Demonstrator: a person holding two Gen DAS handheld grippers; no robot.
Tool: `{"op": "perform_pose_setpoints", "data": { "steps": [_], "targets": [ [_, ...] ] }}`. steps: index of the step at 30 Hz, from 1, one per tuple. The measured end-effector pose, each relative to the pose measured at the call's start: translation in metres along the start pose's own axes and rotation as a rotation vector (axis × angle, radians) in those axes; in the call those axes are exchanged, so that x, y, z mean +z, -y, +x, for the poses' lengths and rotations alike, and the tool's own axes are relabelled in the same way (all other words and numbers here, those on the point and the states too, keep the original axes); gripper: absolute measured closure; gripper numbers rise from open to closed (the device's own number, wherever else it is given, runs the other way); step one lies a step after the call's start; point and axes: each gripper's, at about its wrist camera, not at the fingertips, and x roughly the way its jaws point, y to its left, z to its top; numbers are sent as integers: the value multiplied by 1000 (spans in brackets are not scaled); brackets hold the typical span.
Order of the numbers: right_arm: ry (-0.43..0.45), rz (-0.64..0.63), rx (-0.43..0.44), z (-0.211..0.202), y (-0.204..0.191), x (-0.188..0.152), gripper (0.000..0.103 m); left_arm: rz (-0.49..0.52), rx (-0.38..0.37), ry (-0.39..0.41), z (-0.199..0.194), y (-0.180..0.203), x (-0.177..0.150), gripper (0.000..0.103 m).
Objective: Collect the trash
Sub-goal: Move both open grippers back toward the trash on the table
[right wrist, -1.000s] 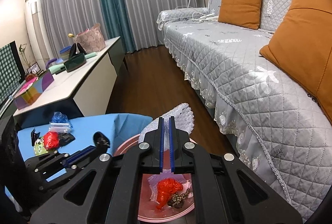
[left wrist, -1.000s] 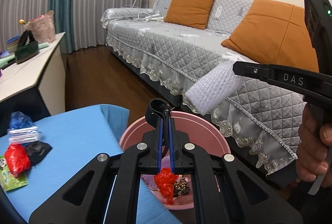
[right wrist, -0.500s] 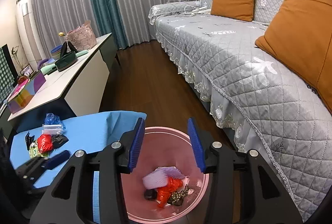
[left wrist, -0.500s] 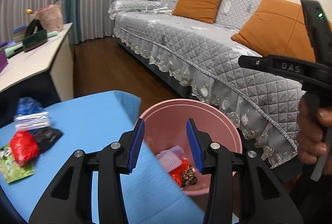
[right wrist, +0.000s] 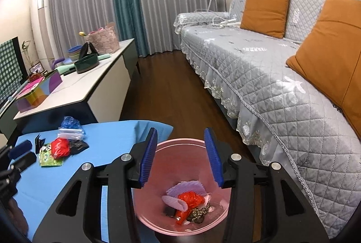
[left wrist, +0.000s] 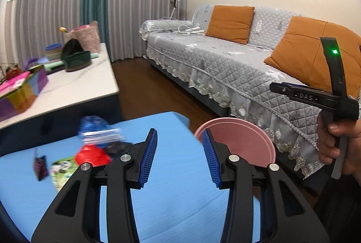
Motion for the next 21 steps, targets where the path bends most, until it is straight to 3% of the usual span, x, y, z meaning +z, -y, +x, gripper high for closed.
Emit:
{"op": "perform_pose_setpoints", "data": {
  "steps": [8,10,15,21],
  "targets": [
    [6,-48,42,-6,-30,-6,59,-77,108,4,-17,-49,-29,62],
    [6,-57,61,-5,-38,-7,60,-113,131,-8,-15,-61,-40,64],
    [0,-70,110,4,-61,-10,77,-146,186,-30,-10,-86,-58,66],
    [-25,-61,190,26,-103,-14,78,-199,273,-30,-9,-126,-69,67]
  ]
}}
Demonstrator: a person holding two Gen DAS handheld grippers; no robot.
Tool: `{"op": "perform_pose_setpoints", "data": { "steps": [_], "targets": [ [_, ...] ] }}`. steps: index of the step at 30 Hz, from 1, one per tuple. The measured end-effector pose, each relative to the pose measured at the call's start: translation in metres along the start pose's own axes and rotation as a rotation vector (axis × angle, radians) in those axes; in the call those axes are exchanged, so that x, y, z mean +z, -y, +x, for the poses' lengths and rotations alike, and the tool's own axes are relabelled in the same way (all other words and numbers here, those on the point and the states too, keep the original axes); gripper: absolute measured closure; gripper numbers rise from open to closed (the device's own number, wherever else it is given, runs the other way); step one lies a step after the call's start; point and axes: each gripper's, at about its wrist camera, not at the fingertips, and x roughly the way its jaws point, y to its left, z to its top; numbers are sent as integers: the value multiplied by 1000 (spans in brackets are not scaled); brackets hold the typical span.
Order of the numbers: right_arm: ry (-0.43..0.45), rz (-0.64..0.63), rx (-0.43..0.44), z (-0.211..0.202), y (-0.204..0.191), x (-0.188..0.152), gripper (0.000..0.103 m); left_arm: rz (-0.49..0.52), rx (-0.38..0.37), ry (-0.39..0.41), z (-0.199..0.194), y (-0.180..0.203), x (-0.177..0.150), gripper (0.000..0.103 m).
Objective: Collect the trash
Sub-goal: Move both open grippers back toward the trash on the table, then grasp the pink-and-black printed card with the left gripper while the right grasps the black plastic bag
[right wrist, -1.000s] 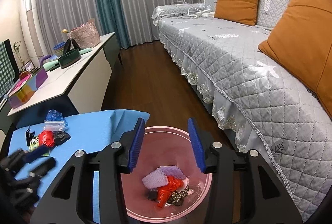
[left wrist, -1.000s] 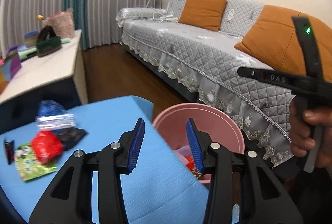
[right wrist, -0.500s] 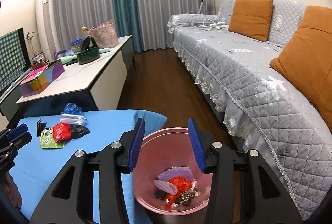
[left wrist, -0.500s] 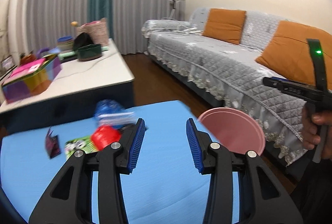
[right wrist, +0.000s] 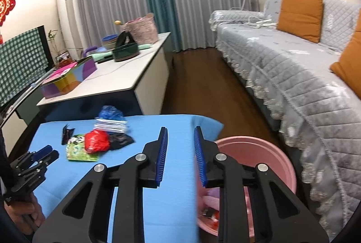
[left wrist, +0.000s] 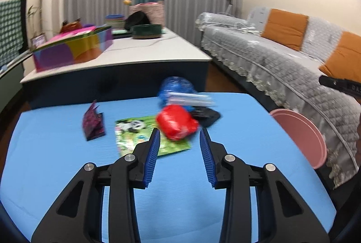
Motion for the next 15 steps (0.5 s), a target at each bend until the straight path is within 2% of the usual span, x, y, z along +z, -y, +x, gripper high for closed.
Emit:
{"op": "perform_pose_setpoints", "data": {
  "steps": [11,13,15],
  "targets": [
    [-52,7,114,74,-61,-12,78,-118,168,0,30,-66,6,67],
    [-72,9,129,88,-69,-15,76,-139,183,-8,37,-75,7,67],
    [-94,14,144,102,-75,-17,66,-155,197,-15,45,-82,9,67]
  ]
}}
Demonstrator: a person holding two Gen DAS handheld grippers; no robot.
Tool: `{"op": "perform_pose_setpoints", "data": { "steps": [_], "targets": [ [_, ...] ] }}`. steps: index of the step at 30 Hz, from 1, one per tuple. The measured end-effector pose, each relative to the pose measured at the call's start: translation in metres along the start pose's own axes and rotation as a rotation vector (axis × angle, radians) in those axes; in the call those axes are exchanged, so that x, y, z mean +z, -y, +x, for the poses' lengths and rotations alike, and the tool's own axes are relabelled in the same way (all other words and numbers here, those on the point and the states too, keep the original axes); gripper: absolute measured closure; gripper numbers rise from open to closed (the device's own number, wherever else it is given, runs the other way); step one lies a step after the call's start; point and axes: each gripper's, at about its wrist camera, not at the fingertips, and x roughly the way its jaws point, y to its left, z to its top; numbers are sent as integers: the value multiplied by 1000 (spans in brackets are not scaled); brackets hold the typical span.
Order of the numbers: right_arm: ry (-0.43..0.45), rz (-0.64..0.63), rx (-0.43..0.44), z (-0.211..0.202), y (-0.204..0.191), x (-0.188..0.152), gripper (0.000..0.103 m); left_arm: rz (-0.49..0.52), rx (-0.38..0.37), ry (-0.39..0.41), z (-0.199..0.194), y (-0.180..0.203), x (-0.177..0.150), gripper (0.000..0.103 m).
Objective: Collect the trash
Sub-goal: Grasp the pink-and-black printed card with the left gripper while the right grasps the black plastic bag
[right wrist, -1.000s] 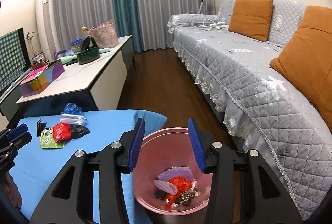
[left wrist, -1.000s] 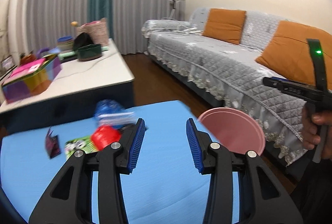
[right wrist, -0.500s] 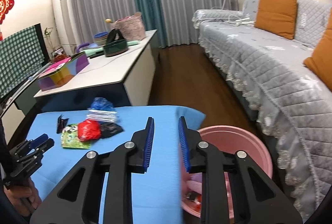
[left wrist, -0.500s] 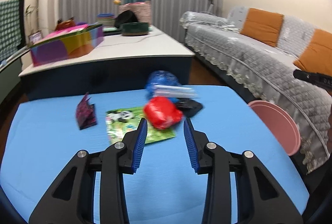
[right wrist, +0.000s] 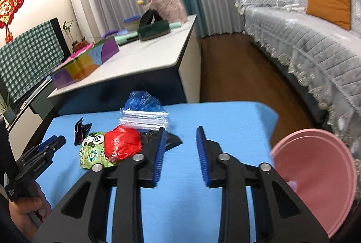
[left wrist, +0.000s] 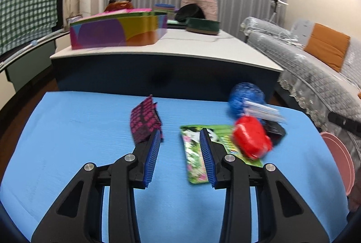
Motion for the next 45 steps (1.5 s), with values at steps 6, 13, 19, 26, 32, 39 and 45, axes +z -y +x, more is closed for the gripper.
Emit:
{"op": "perform_pose_setpoints", "data": {
  "steps": [6,13,19,26,32,39,45],
  "targets": [
    [-87,-11,40,48,-13,-2,38,-65,44,-32,27,-18,6,64],
    [-189,-61,34,91,-25,-7,27,-74,59,-63,50,-24,12,49],
    [-239,-60,36,103,-26,-4,27,-73,85,-119,67,-22,15,49],
    [-251,-90,39,106,-30,-6,41,-88,97,-164,78,-26,17,64],
    [-257,-115,43,92,-31,-13,46,-75,132,-151,70,-26,17,80],
    [-254,-90,47,63,-25,-18,52,-72,168,-108,44,-29,19,97],
    [-230,-104,39,35,-28,-20,52,-81,162,-79,19,-33,22,97]
  ]
}}
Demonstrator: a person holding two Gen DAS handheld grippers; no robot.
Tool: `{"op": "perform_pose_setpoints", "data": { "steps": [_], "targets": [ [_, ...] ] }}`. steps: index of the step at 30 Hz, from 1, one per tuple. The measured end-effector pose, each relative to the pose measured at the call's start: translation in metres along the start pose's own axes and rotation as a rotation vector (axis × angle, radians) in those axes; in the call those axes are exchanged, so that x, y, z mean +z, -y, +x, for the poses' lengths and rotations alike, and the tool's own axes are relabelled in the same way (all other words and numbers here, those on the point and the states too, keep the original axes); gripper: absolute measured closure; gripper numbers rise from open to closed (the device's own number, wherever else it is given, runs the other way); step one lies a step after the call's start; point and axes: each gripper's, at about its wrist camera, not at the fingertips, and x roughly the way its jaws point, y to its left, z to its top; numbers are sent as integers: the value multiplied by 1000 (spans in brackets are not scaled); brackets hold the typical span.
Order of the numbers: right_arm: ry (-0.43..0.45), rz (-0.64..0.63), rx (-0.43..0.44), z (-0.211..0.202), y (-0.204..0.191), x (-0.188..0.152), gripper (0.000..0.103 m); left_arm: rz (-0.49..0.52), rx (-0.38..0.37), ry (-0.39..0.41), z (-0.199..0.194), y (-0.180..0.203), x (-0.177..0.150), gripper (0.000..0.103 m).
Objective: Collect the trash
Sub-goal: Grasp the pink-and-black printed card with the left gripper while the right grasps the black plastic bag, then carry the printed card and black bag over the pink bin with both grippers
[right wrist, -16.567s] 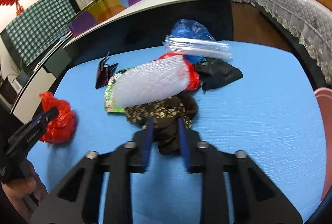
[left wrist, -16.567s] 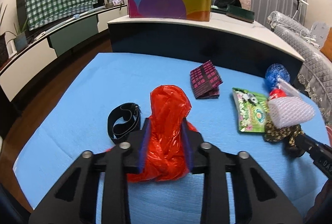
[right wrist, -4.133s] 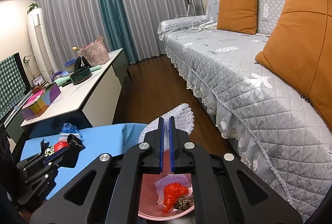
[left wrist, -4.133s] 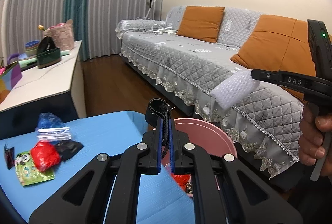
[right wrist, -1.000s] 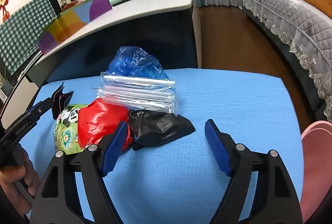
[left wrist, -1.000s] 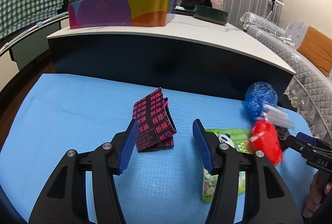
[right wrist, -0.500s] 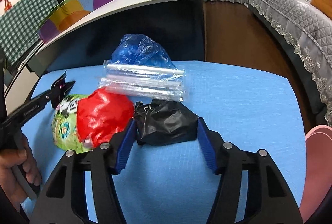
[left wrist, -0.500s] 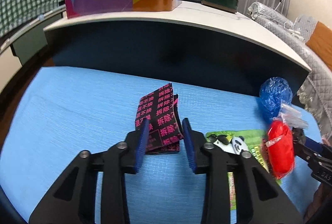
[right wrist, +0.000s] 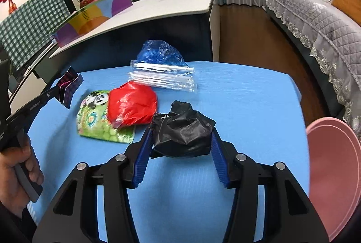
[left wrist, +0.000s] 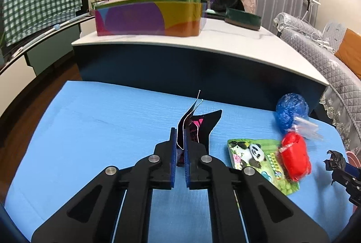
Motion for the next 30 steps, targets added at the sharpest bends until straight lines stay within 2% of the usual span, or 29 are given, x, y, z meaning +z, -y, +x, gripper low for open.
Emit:
{"op": "perform_pose_setpoints", "data": {
  "steps": [11,30],
  "targets": [
    [63,18,-16,-57,1,-20,52,15,-73,57,-52,2,0,97],
    [198,100,-76,-150,22,-37,52,55,-202,106,-111,20,-16,97]
  ]
}}
